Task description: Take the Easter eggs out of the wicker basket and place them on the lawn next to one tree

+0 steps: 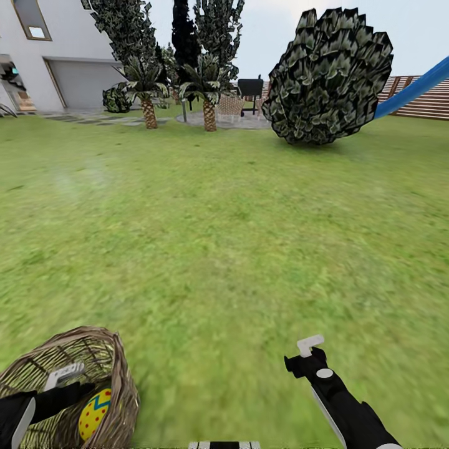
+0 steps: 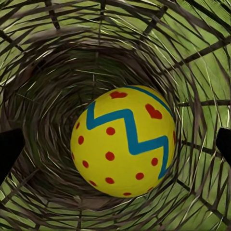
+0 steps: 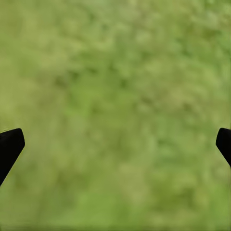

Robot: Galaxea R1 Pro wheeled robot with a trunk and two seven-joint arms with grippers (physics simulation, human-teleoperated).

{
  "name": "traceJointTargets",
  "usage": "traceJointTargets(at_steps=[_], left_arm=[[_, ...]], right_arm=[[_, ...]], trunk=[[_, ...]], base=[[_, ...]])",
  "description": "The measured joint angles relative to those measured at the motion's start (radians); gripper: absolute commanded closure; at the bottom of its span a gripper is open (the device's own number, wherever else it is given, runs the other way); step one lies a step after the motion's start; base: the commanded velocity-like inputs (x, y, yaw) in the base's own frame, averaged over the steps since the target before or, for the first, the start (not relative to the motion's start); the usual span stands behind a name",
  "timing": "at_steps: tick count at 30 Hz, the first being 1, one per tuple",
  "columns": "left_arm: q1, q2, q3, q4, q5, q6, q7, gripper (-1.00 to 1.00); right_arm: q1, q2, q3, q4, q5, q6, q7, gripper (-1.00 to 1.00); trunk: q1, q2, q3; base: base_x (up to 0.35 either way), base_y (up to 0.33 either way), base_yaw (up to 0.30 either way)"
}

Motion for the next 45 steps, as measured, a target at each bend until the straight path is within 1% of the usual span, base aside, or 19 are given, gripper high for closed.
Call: traceJointTargets(at_steps=[22, 31, 37, 45], left_arm=[[0.000, -0.001, 0.000, -0.001, 0.001, -0.001, -0.002, -1.00], [0.000, -0.001, 0.002, -0.002, 0.004, -0.009, 0.000, -1.00], [0.000, -0.007, 0.001, 0.000, 0.003, -0.012, 0.000, -1.00], [0.000, -0.011, 0.002, -0.002, 0.003, -0.012, 0.001, -1.00]], right_arm=[[0.000, 0.000, 0.000, 0.000, 0.000, 0.000, 0.000, -1.00], [0.000, 0.000, -0.001, 0.000, 0.000, 0.000, 0.000, -1.00], [0.000, 0.000, 0.000, 0.002, 0.000, -0.001, 0.000, -1.00], [0.000, 0.000, 0.001, 0.005, 0.001, -0.003, 0.000, -1.00]], trunk=[[0.010, -0.005, -0.085], [0.010, -0.005, -0.085], [0.009, -0.005, -0.085], [0.010, -0.005, -0.085]], base=[[0.000, 0.000, 0.000], [0.005, -0.002, 0.000], [0.198, -0.126, 0.000], [0.038, -0.024, 0.000]])
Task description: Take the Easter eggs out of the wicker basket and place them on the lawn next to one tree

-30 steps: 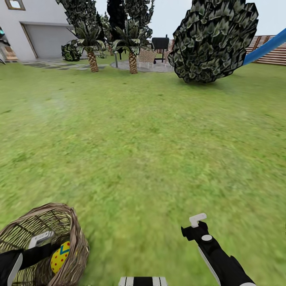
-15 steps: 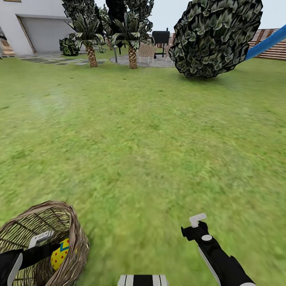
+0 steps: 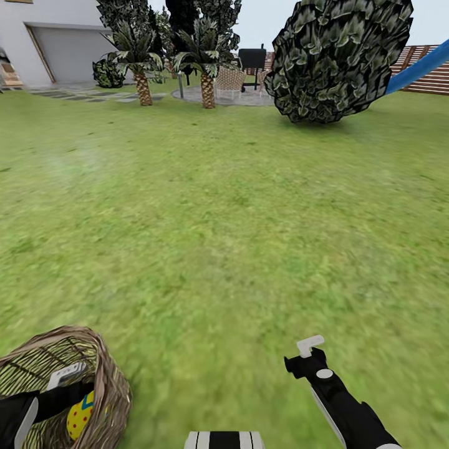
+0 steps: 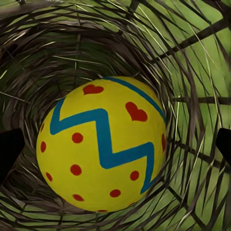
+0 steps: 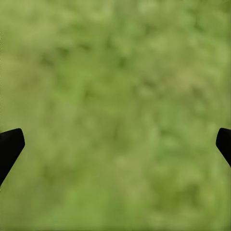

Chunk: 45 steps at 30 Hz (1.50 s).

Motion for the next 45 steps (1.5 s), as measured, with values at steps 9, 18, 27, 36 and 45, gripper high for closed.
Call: traceJointTargets(at_steps=[9, 18, 27, 36, 45], left_arm=[[0.000, 0.000, 0.000, -0.003, 0.000, 0.000, 0.000, -1.00], [0.000, 0.003, 0.001, -0.006, 0.000, 0.003, 0.006, -1.00], [0.000, 0.000, 0.003, -0.008, 0.002, -0.001, 0.006, -1.00], [0.000, -0.001, 0.006, -0.009, 0.005, -0.002, 0.006, -1.00], [0.000, -0.012, 0.008, -0.009, 0.005, -0.002, 0.007, -1.00]], right_arm=[[0.000, 0.002, 0.000, 0.002, 0.000, -0.002, 0.000, -1.00], [0.000, 0.000, -0.001, 0.002, -0.001, -0.002, 0.000, -1.00], [0.000, -0.002, -0.002, -0.005, -0.002, 0.003, 0.000, -1.00], [0.000, -0.019, -0.005, -0.071, -0.002, -0.007, 0.000, -1.00], [0.000, -0.021, -0.007, -0.101, 0.000, -0.021, -0.004, -1.00]], trunk=[[0.002, -0.001, -0.015], [0.006, -0.003, -0.050], [0.010, -0.005, -0.085], [0.014, -0.007, -0.120], [0.018, -0.009, -0.155]], base=[[0.000, 0.000, 0.000], [0.000, 0.000, 0.000], [0.000, 0.000, 0.000], [0.000, 0.000, 0.000], [0.000, 0.000, 0.000]])
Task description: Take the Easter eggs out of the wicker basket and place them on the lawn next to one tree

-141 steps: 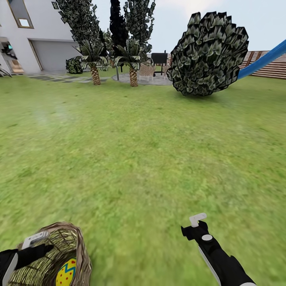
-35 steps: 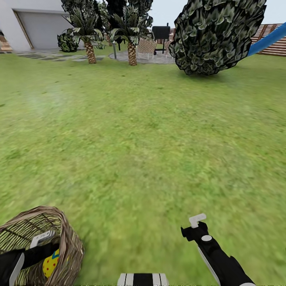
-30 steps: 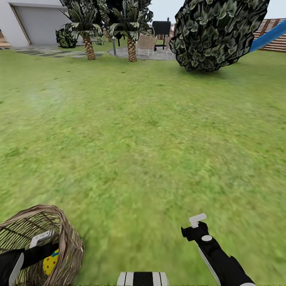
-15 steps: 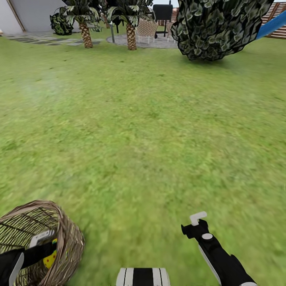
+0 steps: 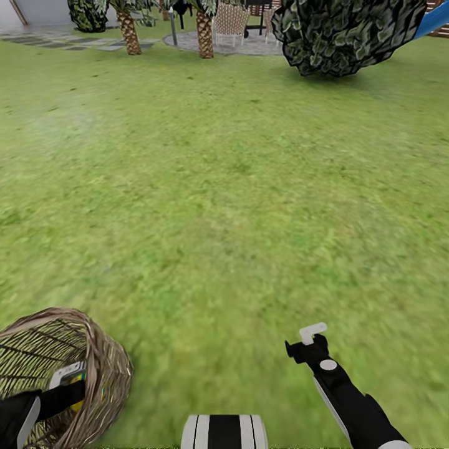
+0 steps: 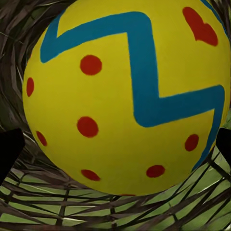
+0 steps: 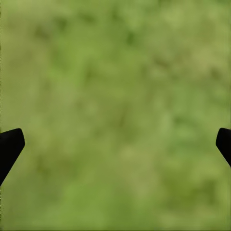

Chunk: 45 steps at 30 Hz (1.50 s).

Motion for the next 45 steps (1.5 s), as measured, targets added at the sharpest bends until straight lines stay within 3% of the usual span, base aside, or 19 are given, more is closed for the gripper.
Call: traceJointTargets(at_steps=[24, 30, 38, 39, 45], left_arm=[[0.000, -0.002, 0.002, -0.002, 0.001, -0.013, -0.003, -1.00], [0.000, -0.002, 0.002, -0.002, 0.001, -0.013, -0.001, -1.00], [0.000, -0.003, 0.002, -0.002, 0.000, -0.014, -0.002, -1.00], [0.000, -0.003, 0.002, -0.002, -0.001, -0.014, -0.002, 1.00], [0.000, -0.003, 0.002, -0.002, 0.001, -0.014, -0.002, 1.00]], right_arm=[[0.000, 0.003, 0.001, 0.009, 0.005, -0.002, 0.000, -1.00], [0.000, 0.003, 0.003, 0.010, 0.006, -0.002, 0.000, -1.00], [0.000, 0.003, 0.003, 0.012, 0.004, -0.002, 0.002, -1.00], [0.000, 0.003, 0.003, 0.014, 0.004, -0.002, 0.002, -1.00], [0.000, 0.003, 0.003, 0.015, 0.004, -0.002, 0.002, -1.00]], trunk=[[0.000, 0.000, -0.004], [0.003, -0.002, -0.027], [0.003, -0.002, -0.027], [0.003, -0.002, -0.027], [0.003, -0.002, -0.027]], base=[[0.053, 0.000, 0.000], [0.000, 0.000, 0.000], [0.000, 0.000, 0.000], [0.000, 0.000, 0.000], [0.000, 0.000, 0.000]])
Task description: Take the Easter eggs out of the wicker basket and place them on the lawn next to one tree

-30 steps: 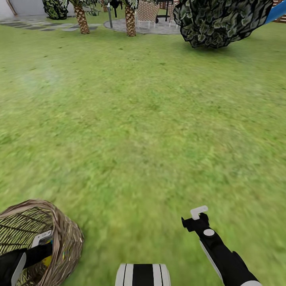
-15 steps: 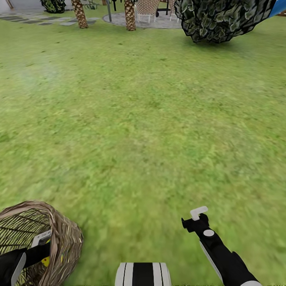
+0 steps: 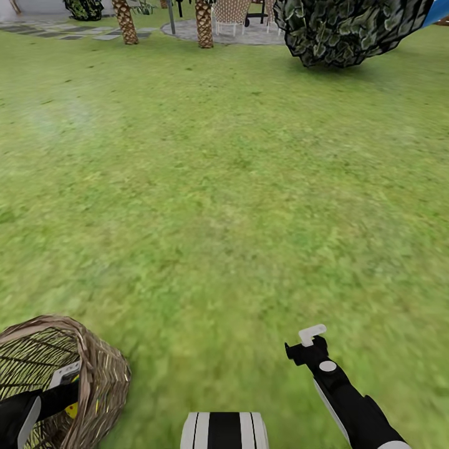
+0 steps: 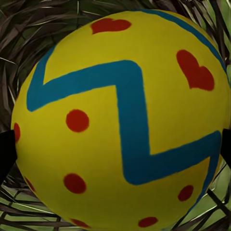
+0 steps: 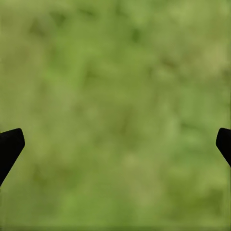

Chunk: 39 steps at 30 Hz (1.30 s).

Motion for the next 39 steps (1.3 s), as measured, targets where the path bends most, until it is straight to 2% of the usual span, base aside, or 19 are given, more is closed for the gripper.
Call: traceJointTargets(at_steps=[27, 36, 39], left_arm=[[0.000, 0.000, 0.001, 0.000, -0.001, 0.000, 0.000, 1.00], [0.000, 0.000, -0.003, 0.007, -0.006, 0.009, 0.011, 1.00], [0.000, 0.001, 0.000, 0.004, -0.002, 0.012, 0.077, 1.00]], right_arm=[[0.000, 0.001, 0.001, 0.002, 0.004, -0.001, -0.001, -1.00], [0.000, 0.011, 0.007, 0.050, 0.006, -0.002, 0.000, -1.00], [0.000, 0.012, 0.008, 0.051, 0.006, -0.002, 0.001, -1.00]], trunk=[[0.000, 0.000, 0.000], [-0.004, 0.002, 0.035], [-0.005, 0.003, 0.046]], base=[[0.000, 0.000, 0.000], [-0.009, 0.000, 0.000], [-0.272, 0.081, 0.000]])
